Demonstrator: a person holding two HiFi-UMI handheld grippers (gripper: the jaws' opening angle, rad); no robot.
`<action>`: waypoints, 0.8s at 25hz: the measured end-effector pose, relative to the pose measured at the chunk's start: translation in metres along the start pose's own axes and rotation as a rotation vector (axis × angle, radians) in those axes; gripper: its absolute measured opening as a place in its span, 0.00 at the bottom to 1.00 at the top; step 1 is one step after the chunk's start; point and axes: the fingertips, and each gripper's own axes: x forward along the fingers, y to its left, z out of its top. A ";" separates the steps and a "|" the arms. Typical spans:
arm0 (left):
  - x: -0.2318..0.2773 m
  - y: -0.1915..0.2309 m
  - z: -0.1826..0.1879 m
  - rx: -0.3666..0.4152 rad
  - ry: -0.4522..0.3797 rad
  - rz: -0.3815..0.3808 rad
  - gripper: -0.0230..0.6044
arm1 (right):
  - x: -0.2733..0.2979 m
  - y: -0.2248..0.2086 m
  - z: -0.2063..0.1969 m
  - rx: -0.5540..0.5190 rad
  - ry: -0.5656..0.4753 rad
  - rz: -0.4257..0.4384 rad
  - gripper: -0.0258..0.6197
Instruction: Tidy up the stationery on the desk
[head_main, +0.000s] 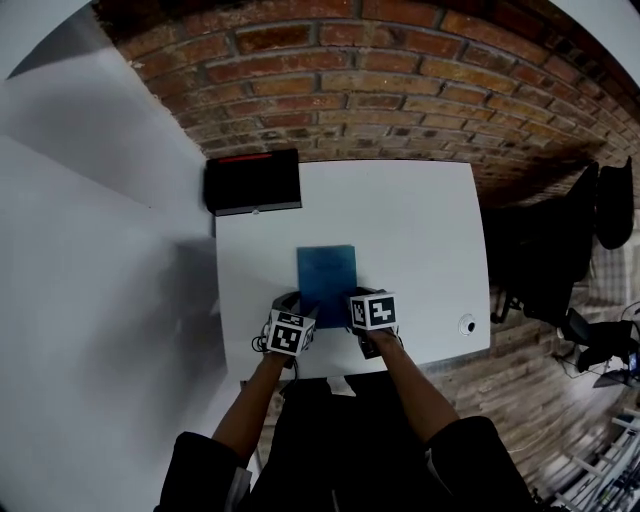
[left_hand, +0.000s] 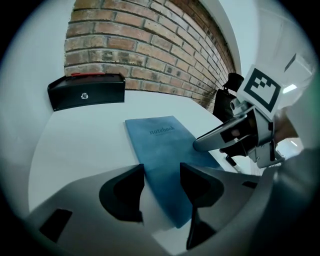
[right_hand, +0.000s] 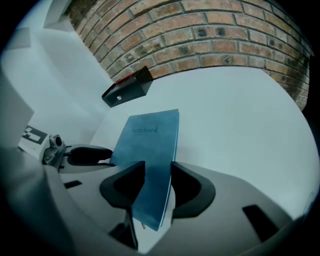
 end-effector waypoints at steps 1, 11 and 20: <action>-0.001 0.001 -0.002 -0.008 -0.002 0.004 0.41 | 0.001 0.002 -0.001 -0.008 0.004 0.003 0.31; -0.015 0.007 -0.020 -0.049 0.000 0.034 0.41 | 0.005 0.020 -0.010 -0.060 0.029 0.040 0.31; -0.015 0.009 -0.021 -0.065 -0.009 0.042 0.41 | 0.007 0.021 -0.014 -0.047 0.034 0.049 0.31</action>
